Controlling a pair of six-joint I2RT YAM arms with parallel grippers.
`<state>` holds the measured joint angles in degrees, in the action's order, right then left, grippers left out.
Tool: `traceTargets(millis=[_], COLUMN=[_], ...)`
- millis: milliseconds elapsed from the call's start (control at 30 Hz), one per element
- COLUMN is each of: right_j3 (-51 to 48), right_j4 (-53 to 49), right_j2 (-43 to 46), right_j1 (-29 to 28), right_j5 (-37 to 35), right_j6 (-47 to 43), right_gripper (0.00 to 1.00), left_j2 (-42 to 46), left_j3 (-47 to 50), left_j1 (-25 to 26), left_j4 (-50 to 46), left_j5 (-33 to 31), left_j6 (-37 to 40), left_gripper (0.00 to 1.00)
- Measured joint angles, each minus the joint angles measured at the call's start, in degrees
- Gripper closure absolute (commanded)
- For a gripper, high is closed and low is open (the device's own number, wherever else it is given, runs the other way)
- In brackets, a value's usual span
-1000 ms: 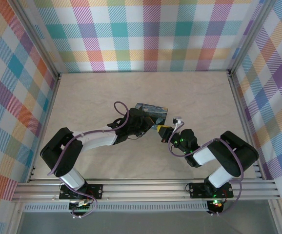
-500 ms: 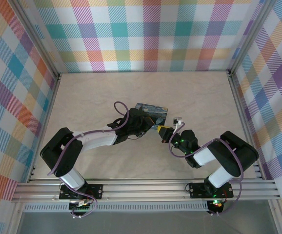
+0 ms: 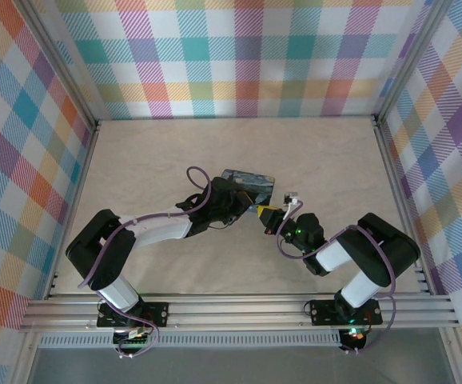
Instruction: Unlock the padlock with the key
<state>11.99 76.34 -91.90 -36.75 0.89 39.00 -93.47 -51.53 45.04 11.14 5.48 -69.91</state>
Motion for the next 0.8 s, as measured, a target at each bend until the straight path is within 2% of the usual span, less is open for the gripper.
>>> traceTargets(millis=[800], right_j3=[-0.11], right_j4=[0.98], right_j2=[-2.47], right_j1=[0.04], right_j5=[0.63], right_j6=[0.83], right_gripper=[1.0], left_j2=[0.0], left_j3=[-0.04], left_j1=[0.11], left_j4=[1.05], left_j5=[1.05], left_j6=[-1.25], left_gripper=[0.82])
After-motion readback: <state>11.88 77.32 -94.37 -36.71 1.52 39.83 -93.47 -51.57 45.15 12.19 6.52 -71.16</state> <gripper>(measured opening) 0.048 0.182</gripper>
